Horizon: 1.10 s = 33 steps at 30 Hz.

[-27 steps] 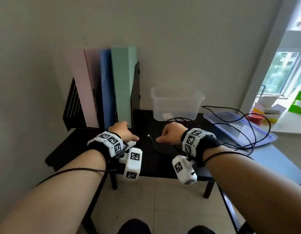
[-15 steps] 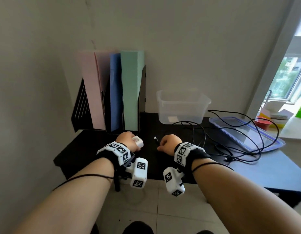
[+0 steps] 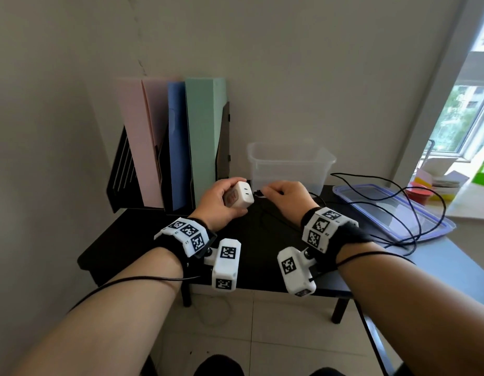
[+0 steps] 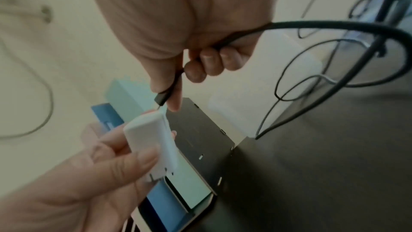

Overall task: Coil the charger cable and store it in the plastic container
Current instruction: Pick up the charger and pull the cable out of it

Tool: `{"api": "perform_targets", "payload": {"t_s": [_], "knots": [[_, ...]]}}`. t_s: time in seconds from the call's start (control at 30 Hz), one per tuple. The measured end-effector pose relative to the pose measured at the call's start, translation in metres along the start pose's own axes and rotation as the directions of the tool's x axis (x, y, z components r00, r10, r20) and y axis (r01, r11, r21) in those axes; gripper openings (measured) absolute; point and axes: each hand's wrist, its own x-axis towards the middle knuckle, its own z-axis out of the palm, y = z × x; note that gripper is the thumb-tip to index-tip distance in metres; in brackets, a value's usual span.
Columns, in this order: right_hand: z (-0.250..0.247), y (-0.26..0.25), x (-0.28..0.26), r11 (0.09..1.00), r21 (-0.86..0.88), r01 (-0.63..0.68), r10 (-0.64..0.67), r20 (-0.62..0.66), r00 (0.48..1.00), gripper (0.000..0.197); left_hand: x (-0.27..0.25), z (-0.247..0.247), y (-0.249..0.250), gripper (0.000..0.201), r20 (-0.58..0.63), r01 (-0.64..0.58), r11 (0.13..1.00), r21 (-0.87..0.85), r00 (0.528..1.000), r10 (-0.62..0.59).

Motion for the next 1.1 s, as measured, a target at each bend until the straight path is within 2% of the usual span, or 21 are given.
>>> {"api": "perform_targets", "payload": {"t_s": [0.1, 0.2, 0.43, 0.7, 0.8, 1.0, 1.1], "knots": [[-0.003, 0.000, -0.002, 0.986, -0.136, 0.093, -0.102, -0.063, 0.993, 0.017, 0.002, 0.005, 0.003, 0.063, 0.011, -0.041, 0.999, 0.001, 0.999, 0.041], [-0.004, 0.000, -0.004, 0.971, -0.173, 0.162, -0.185, -0.120, 0.976, 0.013, 0.005, 0.009, 0.003, 0.064, 0.032, -0.095, 0.994, 0.046, 0.995, 0.094], [-0.003, 0.002, -0.004, 0.941, -0.230, 0.248, -0.279, -0.110, 0.954, 0.012, 0.006, 0.011, 0.004, 0.072, 0.117, -0.086, 0.995, 0.058, 0.990, 0.079], [-0.009, 0.005, 0.001, 0.954, -0.189, 0.233, -0.247, -0.052, 0.968, 0.011, 0.005, 0.009, 0.006, 0.072, 0.149, -0.009, 1.000, -0.020, 0.989, 0.012], [-0.008, 0.006, 0.002, 0.960, -0.182, 0.213, -0.223, -0.037, 0.974, 0.012, 0.005, 0.008, 0.008, 0.071, 0.167, -0.007, 1.000, 0.004, 0.986, 0.006], [-0.006, 0.007, 0.000, 0.980, -0.155, 0.125, -0.135, -0.060, 0.989, 0.011, 0.008, 0.014, 0.008, 0.070, 0.149, 0.006, 1.000, 0.016, 0.989, -0.008], [-0.007, 0.007, -0.002, 0.983, -0.143, 0.116, -0.127, -0.065, 0.990, 0.012, 0.009, 0.016, 0.011, 0.069, 0.181, 0.005, 1.000, 0.009, 0.983, -0.007]]}}
